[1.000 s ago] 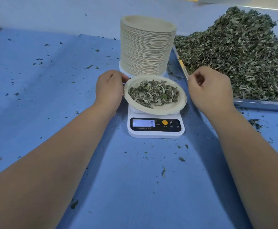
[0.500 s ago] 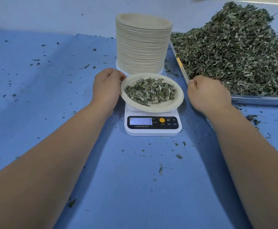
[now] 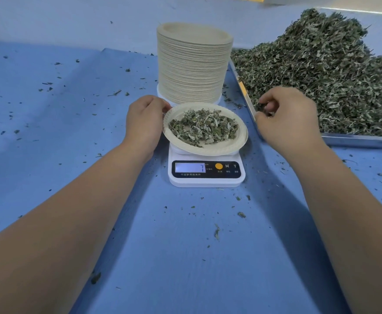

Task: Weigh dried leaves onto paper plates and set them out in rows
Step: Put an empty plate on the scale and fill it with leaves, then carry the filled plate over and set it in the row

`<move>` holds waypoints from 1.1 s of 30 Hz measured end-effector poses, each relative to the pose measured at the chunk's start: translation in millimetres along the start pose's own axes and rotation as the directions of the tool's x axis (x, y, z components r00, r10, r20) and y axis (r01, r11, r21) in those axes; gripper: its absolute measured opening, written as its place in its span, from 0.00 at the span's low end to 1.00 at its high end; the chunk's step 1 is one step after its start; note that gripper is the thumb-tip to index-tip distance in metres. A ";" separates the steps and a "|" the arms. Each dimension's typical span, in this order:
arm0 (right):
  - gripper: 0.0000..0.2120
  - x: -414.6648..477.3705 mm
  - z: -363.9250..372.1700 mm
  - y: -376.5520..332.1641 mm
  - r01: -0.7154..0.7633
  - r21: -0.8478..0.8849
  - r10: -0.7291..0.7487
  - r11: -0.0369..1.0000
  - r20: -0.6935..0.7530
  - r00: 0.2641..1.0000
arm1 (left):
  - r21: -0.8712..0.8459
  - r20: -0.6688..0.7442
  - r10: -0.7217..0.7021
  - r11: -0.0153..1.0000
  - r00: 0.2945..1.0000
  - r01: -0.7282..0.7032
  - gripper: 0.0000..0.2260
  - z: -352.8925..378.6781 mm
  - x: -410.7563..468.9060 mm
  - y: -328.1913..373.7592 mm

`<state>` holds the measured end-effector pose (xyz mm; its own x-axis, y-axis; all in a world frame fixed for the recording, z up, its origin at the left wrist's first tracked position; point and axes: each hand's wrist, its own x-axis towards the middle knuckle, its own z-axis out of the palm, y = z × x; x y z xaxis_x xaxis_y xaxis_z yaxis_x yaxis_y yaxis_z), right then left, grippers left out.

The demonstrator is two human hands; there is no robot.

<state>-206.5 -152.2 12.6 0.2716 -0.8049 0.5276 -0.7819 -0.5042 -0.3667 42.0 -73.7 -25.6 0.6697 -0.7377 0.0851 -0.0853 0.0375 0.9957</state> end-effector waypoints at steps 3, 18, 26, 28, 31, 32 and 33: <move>0.05 -11.1 -9.0 -3.7 0.028 0.163 -0.017 0.986 -0.067 0.998 | -0.012 -0.012 -0.028 1.000 1.000 0.028 0.13 0.1 2.5 -1.9; 0.08 -41.9 0.5 3.5 -0.095 0.488 -0.014 0.868 0.215 0.976 | -0.124 0.257 -0.058 0.988 0.965 0.092 0.23 1.1 -9.0 9.4; 0.08 -47.1 -1.2 -9.8 -0.099 0.579 -0.124 0.810 0.333 0.935 | -0.276 0.196 -0.111 0.947 0.974 0.163 0.17 -0.8 -8.0 16.1; 0.15 -52.0 -3.0 -18.2 0.003 0.480 -0.178 0.877 0.319 0.931 | -0.312 0.178 -0.148 0.929 0.973 0.199 0.18 -3.8 -8.5 19.8; 0.16 -56.3 -4.3 -38.8 0.147 0.429 -0.273 0.891 0.247 0.930 | -0.342 0.134 -0.159 0.919 0.978 0.196 0.18 -14.3 -11.8 25.6; 0.16 -56.7 -3.6 -47.4 0.153 0.435 -0.272 0.888 0.227 0.935 | -0.338 0.115 -0.152 0.923 0.982 0.183 0.18 -21.1 -12.7 27.0; 0.17 -57.0 -1.9 -55.9 0.141 0.446 -0.258 0.884 0.214 0.942 | -0.335 0.097 -0.146 0.926 0.984 0.171 0.18 -30.3 -13.2 28.0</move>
<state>-179.3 -77.6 4.5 0.5777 -0.6951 0.4279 -0.4025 -0.6987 -0.5915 53.1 -42.5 2.2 0.6001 -0.7972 -0.0653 0.2827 0.1350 0.9497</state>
